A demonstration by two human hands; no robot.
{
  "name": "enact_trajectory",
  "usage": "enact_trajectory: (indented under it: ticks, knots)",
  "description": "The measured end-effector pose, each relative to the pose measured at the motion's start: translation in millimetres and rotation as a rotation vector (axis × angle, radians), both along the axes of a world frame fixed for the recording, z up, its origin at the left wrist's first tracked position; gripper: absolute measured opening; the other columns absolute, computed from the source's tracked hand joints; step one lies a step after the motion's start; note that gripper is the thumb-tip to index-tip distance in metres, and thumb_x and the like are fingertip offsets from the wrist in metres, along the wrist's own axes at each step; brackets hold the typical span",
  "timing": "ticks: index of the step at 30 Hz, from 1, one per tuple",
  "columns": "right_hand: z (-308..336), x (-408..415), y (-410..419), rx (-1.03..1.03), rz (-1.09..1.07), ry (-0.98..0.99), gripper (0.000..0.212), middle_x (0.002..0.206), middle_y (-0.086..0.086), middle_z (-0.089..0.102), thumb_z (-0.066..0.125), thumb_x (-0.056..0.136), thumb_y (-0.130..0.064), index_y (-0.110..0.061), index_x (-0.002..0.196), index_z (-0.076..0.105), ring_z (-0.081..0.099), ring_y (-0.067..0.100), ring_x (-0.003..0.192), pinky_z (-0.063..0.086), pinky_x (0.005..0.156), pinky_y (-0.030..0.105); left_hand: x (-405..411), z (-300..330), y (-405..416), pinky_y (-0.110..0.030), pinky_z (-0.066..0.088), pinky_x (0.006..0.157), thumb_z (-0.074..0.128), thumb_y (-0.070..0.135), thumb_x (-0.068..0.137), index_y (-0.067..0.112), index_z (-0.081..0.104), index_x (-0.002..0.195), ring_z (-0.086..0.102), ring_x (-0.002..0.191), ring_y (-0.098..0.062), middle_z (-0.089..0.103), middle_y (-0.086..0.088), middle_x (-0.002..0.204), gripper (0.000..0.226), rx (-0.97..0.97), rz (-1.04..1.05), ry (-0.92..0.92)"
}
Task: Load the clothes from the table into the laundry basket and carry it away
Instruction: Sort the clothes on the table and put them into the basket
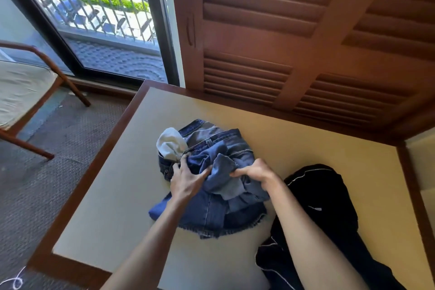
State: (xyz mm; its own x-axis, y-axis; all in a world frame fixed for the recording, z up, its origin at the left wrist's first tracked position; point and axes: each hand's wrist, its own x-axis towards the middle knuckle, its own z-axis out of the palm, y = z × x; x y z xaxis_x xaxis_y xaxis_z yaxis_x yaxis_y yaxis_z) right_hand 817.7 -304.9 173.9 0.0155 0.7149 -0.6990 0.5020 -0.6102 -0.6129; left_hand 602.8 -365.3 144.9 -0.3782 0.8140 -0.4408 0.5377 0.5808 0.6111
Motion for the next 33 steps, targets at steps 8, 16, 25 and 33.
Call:
enact_trajectory:
  ticks: [8, 16, 25, 33]
  knots:
    - [23.7, -17.6, -110.2, 0.660, 0.242, -0.780, 0.062, 0.114, 0.015, 0.070, 0.078, 0.070, -0.017, -0.004, 0.128, 0.058, 0.067, 0.035, 0.102, 0.056, 0.077, 0.040, 15.3, 7.0, -50.9, -0.030, 0.050, 0.084, 0.083, 0.044, 0.072, 0.042, 0.059, 0.098, 0.065, 0.089, -0.007, 0.067, 0.016, 0.094, 0.035, 0.110, -0.111, -0.241]
    - [-0.3, -6.7, -159.7, 0.691, 0.312, -0.849, 0.065, 0.100, 0.011, 0.068, 0.082, 0.068, -0.014, -0.006, 0.128, 0.061, 0.065, 0.030, 0.089, 0.057, 0.072, 0.042, 60.6, 66.9, -46.0, -0.064, 0.002, 0.120, 0.050, 0.091, 0.070, 0.065, 0.005, 0.149, -0.009, 0.155, -0.036, -0.007, -0.001, 0.169, 0.095, 0.244, -0.486, -0.014]
    - [-3.4, 25.7, -196.7, 1.016, 0.492, -0.745, 0.052, 0.118, 0.007, 0.061, 0.052, 0.089, -0.021, -0.011, 0.140, 0.053, 0.060, 0.026, 0.104, 0.049, 0.088, 0.040, 80.4, 14.6, -43.2, -0.065, 0.005, 0.121, 0.033, 0.077, 0.091, 0.052, 0.031, 0.151, -0.012, 0.154, -0.038, -0.009, -0.010, 0.169, 0.065, 0.310, -0.467, 0.281]
    - [23.4, 155.1, -241.7, 0.264, 0.323, -0.803, 0.105, 0.167, 0.010, -0.010, 0.026, 0.068, -0.101, -0.050, 0.155, -0.003, -0.011, 0.039, 0.152, -0.001, 0.114, 0.069, 79.3, 11.9, -41.1, -0.059, 0.008, 0.123, 0.062, 0.002, 0.089, 0.038, 0.028, 0.156, 0.001, 0.157, -0.018, 0.021, -0.008, 0.167, 0.083, 0.718, -1.071, 0.461]
